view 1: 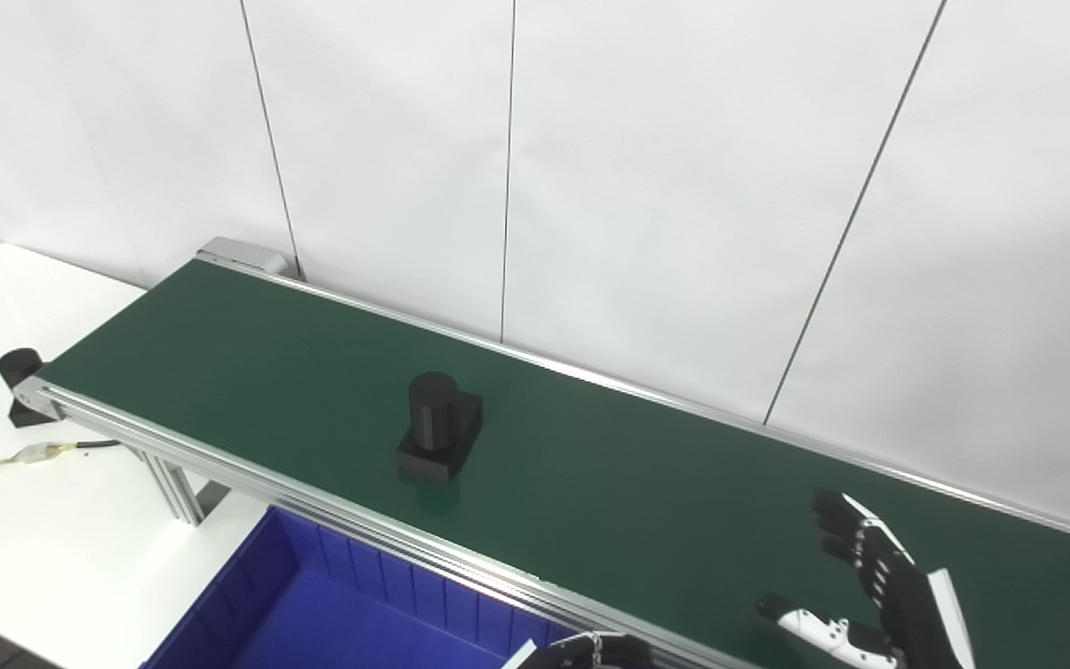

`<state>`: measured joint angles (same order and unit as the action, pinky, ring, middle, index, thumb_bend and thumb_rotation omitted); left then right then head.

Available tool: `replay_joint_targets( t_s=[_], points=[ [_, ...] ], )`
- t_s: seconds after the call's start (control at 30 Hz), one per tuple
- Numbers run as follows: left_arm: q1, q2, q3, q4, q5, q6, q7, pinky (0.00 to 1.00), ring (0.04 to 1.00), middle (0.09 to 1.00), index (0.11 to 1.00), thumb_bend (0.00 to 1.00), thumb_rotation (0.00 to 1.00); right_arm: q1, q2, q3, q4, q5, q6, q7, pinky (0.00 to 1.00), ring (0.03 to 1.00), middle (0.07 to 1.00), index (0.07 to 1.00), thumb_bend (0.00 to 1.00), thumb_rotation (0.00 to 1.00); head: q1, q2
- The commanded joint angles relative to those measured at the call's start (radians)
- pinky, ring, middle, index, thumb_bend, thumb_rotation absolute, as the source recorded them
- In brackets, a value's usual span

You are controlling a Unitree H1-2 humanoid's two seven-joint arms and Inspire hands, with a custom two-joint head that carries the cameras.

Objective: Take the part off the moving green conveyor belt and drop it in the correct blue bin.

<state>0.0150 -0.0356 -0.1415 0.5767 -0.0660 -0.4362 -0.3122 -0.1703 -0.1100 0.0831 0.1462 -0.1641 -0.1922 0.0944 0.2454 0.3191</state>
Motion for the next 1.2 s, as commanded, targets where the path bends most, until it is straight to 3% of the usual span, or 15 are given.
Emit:
replay_joint_targets(
  t_s=[0.0,0.2,0.47,1.17],
  points=[
    [-0.027,0.000,0.002,-0.007,0.006,-0.034,-0.005,0.65,0.740,0.781,0.848,1.00,0.36,-0.050,0.005,0.002,0.006,-0.003,-0.085,-0.023,0.82,0.850,0.838,0.827,0.74,0.18,-0.007,0.002],
    [-0.031,-0.005,0.004,0.000,0.000,-0.034,-0.007,0.65,0.748,0.783,0.853,1.00,0.34,-0.122,0.012,0.008,0.135,0.006,-0.123,-0.026,0.83,0.855,0.840,0.833,0.75,0.23,-0.012,0.000],
    [-0.034,-0.010,0.002,0.002,0.007,-0.034,-0.004,0.64,0.751,0.782,0.849,0.98,0.34,-0.183,0.027,0.025,0.212,0.005,-0.123,-0.024,0.85,0.860,0.838,0.839,0.75,0.24,-0.018,0.000],
    [-0.035,-0.017,-0.003,0.002,0.008,-0.033,-0.006,0.65,0.743,0.789,0.865,0.97,0.33,-0.330,0.094,0.101,0.248,-0.034,-0.056,-0.011,0.83,0.862,0.856,0.851,0.77,0.21,-0.013,0.004]
  ],
)
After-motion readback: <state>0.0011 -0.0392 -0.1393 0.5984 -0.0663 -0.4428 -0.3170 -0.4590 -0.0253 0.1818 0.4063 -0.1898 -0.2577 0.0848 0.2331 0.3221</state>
